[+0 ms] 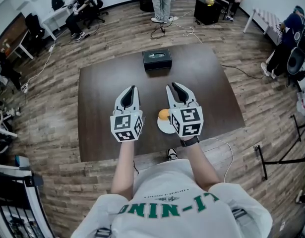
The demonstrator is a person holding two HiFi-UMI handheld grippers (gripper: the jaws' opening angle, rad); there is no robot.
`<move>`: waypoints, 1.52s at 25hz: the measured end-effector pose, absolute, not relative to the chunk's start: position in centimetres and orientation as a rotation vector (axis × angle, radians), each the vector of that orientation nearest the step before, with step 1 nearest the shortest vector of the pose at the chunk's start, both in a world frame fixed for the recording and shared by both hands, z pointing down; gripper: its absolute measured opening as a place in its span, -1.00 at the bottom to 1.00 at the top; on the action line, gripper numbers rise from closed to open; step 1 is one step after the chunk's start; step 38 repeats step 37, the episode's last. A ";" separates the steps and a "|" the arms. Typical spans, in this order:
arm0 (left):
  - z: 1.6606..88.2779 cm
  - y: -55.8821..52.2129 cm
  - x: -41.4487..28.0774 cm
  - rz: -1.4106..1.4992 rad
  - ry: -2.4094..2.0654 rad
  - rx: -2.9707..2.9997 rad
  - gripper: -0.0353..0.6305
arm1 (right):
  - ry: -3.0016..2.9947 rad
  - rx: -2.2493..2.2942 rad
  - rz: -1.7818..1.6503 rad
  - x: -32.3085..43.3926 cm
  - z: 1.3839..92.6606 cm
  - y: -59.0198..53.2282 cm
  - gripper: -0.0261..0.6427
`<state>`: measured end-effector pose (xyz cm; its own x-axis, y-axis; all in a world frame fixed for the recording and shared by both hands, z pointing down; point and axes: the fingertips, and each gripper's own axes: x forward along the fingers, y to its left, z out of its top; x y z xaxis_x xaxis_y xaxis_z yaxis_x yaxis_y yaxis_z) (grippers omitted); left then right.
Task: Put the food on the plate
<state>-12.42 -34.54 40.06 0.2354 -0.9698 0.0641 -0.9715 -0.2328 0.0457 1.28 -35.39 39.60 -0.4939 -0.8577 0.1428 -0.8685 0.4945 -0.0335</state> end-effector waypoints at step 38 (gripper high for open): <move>38.7 -34.9 -11.0 -0.013 -1.874 2.444 -0.85 | -2.683 1.550 0.105 2.0 37.7 -36.1 -0.87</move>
